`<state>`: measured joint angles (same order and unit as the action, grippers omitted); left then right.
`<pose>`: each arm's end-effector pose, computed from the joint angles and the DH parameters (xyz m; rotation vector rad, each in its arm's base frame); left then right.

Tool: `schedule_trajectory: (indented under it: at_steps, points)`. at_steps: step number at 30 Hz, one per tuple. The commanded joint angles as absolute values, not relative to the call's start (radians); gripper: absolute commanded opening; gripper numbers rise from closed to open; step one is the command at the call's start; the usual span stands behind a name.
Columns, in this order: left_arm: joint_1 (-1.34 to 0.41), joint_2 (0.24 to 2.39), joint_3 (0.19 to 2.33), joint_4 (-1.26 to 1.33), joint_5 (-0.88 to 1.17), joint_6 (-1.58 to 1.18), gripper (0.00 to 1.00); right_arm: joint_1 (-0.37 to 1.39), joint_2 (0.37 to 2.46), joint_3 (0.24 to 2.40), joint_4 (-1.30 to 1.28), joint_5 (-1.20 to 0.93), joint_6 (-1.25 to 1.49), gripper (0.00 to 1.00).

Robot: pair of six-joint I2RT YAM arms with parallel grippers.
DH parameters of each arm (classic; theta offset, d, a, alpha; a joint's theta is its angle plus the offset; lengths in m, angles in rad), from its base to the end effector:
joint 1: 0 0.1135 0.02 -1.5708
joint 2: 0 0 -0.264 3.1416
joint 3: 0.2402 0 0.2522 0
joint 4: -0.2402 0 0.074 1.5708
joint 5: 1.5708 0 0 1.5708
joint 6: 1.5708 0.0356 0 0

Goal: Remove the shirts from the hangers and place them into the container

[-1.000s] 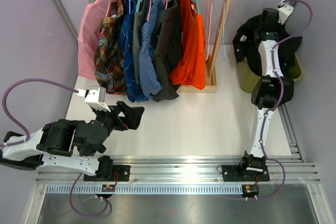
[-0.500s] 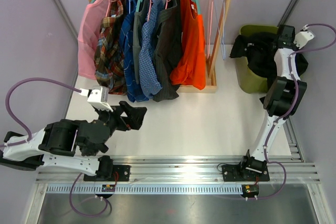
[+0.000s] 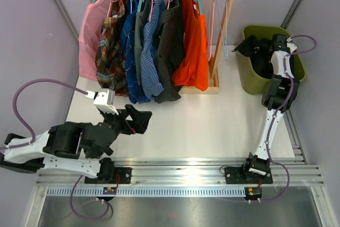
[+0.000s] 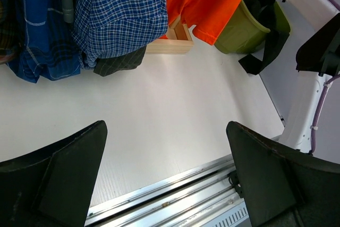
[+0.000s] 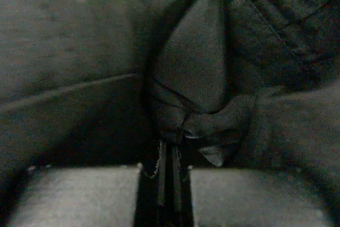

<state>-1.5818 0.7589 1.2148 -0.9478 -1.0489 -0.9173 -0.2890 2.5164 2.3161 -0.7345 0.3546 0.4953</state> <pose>0.0297 -0.1032 0.4136 -0.0021 1.8619 -0.6781 0.5235 -0.1686 0.1917 1.0713 2.2118 -0.3541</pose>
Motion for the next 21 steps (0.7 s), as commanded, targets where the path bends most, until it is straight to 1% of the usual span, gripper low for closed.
schedule_trajectory:
  at_steps: [1,2,3,5,7,8,9,11,12,14,16,19,21]
  points:
    - [-1.577,0.753,1.206,-0.9,-1.039,-0.945,0.99,-0.285,2.552,2.336,-0.844,0.262,0.48,0.05]
    - [-1.577,0.752,1.206,-0.9,-1.035,-0.945,0.99,-0.285,2.565,2.397,-0.892,0.258,0.477,0.42]
    - [-1.577,0.755,1.204,-0.899,-1.031,-0.948,0.99,-0.285,2.578,2.419,-0.909,0.25,0.473,0.55]
    - [-1.577,0.753,1.201,-0.897,-1.026,-0.948,0.99,-0.285,2.55,2.38,-0.868,0.213,0.463,0.85]
    - [-1.577,0.749,1.197,-0.894,-1.02,-0.951,0.99,-0.285,2.436,2.285,-0.781,0.196,0.469,0.97]
    - [-1.577,0.746,1.193,-0.897,-1.017,-0.953,0.99,-0.285,2.386,2.172,-0.653,0.18,0.466,1.0]
    - [-1.577,0.741,1.189,-0.894,-1.016,-0.956,0.99,-0.284,2.29,2.122,-0.596,0.176,0.474,1.0]
    - [-1.577,0.732,1.18,-0.891,-1.012,-0.956,0.99,-0.285,2.205,2.027,-0.441,0.146,0.477,0.99]
    - [-1.577,0.724,1.177,-0.89,-1.012,-0.954,0.99,-0.285,2.15,2.025,-0.417,0.137,0.469,1.0]
    - [-1.577,0.716,1.172,-0.884,-1.014,-0.954,0.99,-0.284,2.12,2.074,-0.407,0.12,0.459,0.99]
    - [-1.577,0.706,1.164,-0.881,-1.012,-0.953,0.99,-0.284,2.059,2.079,-0.384,0.109,0.439,0.99]
    - [-1.577,0.696,1.155,-0.876,-1.014,-0.951,0.99,-0.282,1.933,1.993,-0.27,0.107,0.423,0.99]
    - [-1.577,0.692,1.147,-0.87,-1.015,-0.948,0.99,-0.275,1.873,1.98,-0.291,0.146,0.402,1.0]
